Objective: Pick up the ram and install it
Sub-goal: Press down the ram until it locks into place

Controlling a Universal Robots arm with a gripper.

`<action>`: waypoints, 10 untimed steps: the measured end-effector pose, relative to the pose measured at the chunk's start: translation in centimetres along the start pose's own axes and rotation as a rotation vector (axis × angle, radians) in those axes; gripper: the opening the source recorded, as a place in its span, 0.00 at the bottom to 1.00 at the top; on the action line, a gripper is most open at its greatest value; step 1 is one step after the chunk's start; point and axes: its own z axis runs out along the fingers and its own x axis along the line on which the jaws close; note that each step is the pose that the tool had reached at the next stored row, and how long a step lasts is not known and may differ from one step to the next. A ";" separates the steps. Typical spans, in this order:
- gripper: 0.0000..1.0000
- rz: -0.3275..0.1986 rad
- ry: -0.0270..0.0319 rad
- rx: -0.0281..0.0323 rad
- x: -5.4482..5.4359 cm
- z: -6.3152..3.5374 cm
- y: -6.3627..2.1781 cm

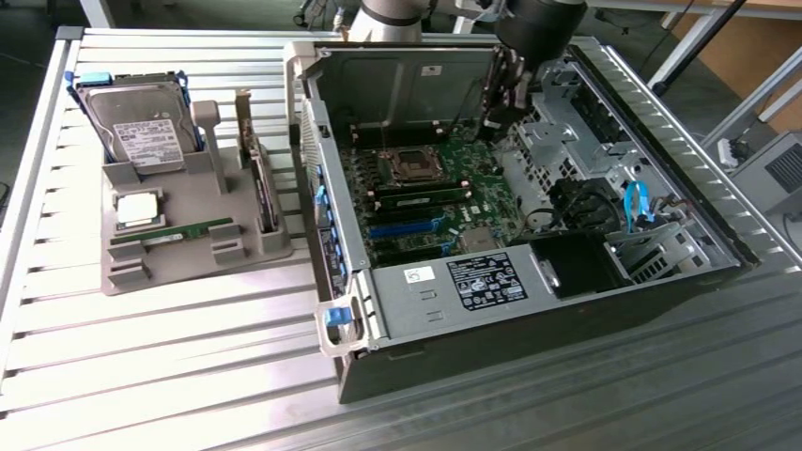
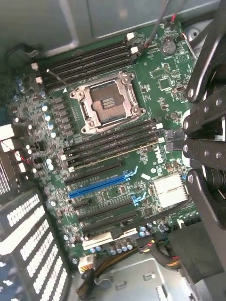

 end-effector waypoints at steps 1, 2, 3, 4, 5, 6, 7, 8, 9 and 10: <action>0.09 0.028 0.0004 -0.0014 0.0 0.01 0.00; 0.09 0.055 -0.0005 -0.0031 0.0 0.03 0.00; 0.09 0.092 -0.0014 -0.0054 0.0 0.04 0.00; 0.09 0.116 -0.0021 -0.0070 0.0 0.06 0.00; 0.09 0.152 -0.0030 -0.0093 0.0 0.09 0.00; 0.09 0.178 -0.0035 -0.0109 0.0 0.10 0.00; 0.09 0.201 -0.0041 -0.0122 0.0 0.11 0.00; 0.09 0.221 -0.0045 -0.0135 0.0 0.13 0.00; 0.09 0.252 -0.0051 -0.0154 0.0 0.15 0.00; 0.09 0.291 -0.0061 -0.0178 0.0 0.17 0.00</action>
